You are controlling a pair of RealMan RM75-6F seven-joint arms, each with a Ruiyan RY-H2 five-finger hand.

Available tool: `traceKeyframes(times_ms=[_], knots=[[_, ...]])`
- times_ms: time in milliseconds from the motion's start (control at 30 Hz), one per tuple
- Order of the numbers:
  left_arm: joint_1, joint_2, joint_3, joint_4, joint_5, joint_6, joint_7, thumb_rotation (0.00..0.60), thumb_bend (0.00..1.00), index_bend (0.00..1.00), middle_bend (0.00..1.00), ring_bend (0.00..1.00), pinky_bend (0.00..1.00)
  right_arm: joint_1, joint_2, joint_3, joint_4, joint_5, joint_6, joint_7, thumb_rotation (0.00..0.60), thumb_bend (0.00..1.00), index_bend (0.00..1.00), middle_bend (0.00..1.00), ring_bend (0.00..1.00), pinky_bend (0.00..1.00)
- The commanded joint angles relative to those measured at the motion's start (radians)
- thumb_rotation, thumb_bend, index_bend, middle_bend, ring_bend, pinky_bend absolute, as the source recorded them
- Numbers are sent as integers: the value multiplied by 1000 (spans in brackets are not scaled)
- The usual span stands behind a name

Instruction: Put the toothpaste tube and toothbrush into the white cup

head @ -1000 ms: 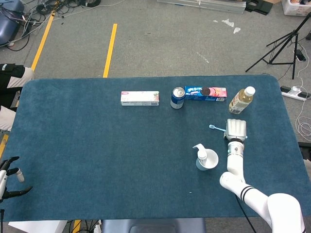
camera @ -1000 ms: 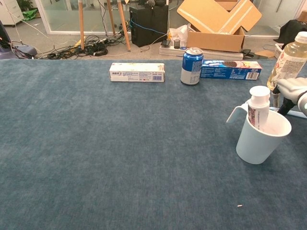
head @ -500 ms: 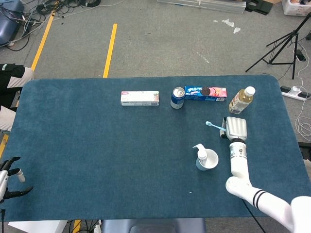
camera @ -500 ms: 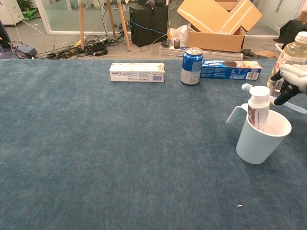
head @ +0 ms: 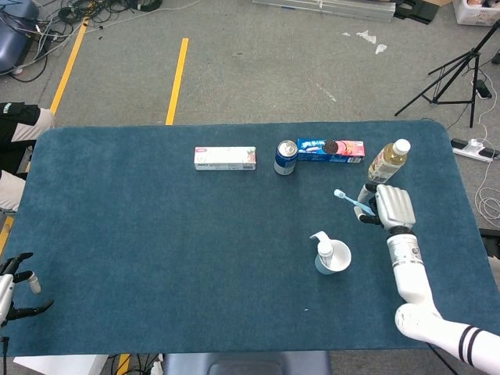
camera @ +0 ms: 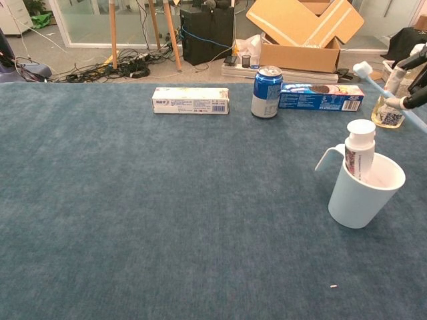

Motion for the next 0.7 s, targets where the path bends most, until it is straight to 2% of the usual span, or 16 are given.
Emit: traceKeyframes(times_ms=[33,200,333,500,700], knots=[[0,1,0,-1,1,0,1,600,0,624,154,120,190,-45,84,-3,-100,-58,-15,106,600,271,654,1000,1000,1000],[0,0,1,-1,1,0,4,600,0,624,154,120,190,-93,165,-7,-188,-146,-62,291,600,271,661,1000,1000,1000],[-1,-2,2,0,-1,-3,7,600,0,624,153,120,190,-132,218,-13,-223,-244,-117,498,600,273,665,1000,1000,1000],[-1,-2,2,1,-1,-3,8,600,0,624,154,120,190,-159,253,-30,-219,-364,-159,702,600,275,669,1000,1000,1000],[-1,-3,2,0,-2,-3,10,600,0,624,154,120,190,-169,276,-64,-206,-484,-163,852,600,275,670,1000,1000,1000]])
